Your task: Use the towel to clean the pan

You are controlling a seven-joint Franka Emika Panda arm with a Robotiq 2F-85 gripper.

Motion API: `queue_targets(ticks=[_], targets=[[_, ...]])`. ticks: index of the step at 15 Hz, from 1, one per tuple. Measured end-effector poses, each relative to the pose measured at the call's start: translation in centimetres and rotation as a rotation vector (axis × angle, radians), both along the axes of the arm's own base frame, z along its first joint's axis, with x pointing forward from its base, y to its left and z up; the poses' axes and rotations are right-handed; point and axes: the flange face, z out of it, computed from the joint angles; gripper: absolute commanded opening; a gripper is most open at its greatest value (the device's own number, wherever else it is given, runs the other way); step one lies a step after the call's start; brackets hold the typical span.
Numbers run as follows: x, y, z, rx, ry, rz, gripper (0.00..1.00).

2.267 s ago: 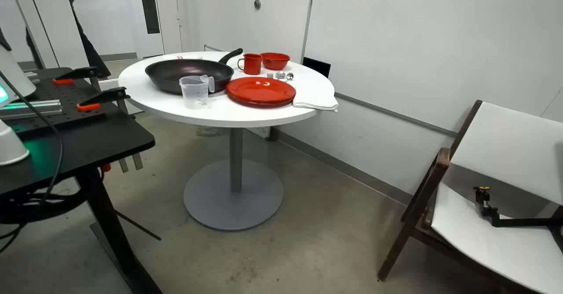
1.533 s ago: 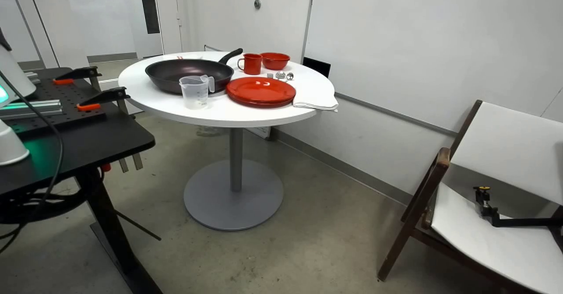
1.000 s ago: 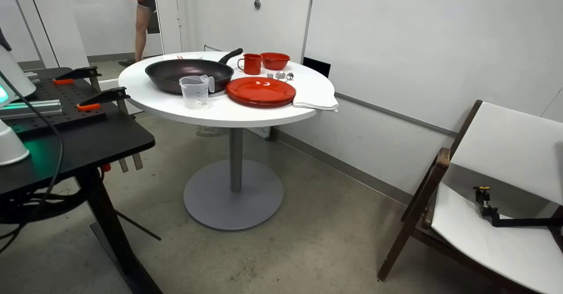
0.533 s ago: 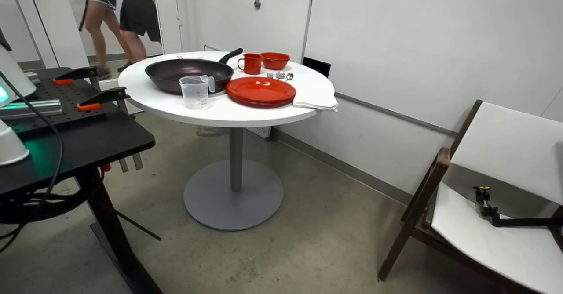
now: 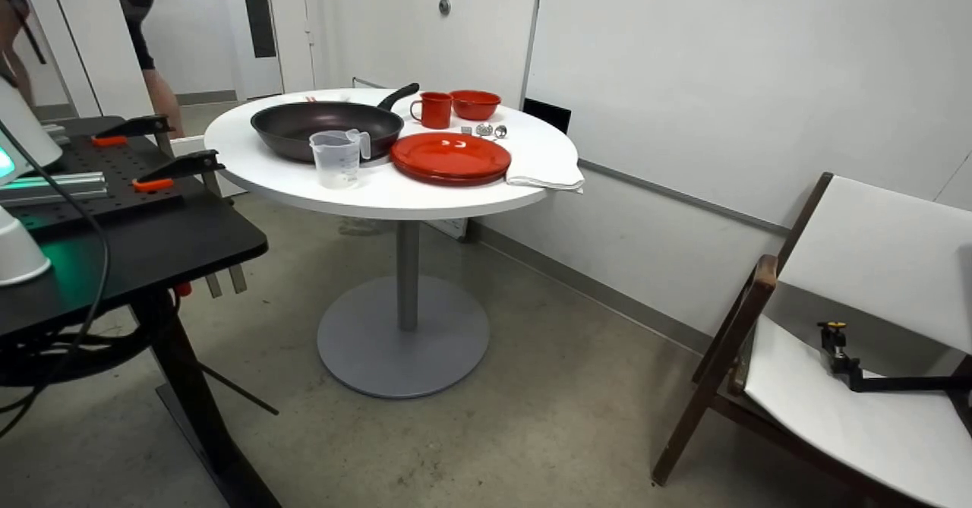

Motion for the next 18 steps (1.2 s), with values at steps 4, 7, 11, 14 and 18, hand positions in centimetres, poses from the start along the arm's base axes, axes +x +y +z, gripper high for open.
queue_targets(ticks=[4,7,11,14,18], targets=[[5.7,4.5,-2.5,-0.021,0.012,0.102,1.0],[10.1,7.4,-4.2,0.005,0.003,0.115,1.0],[15.0,10.6,-7.6,0.036,0.006,0.117,1.0],[17.7,12.6,-11.8,0.042,0.025,0.11,1.0],[20.4,14.1,-17.0,0.041,0.05,0.099,1.0]])
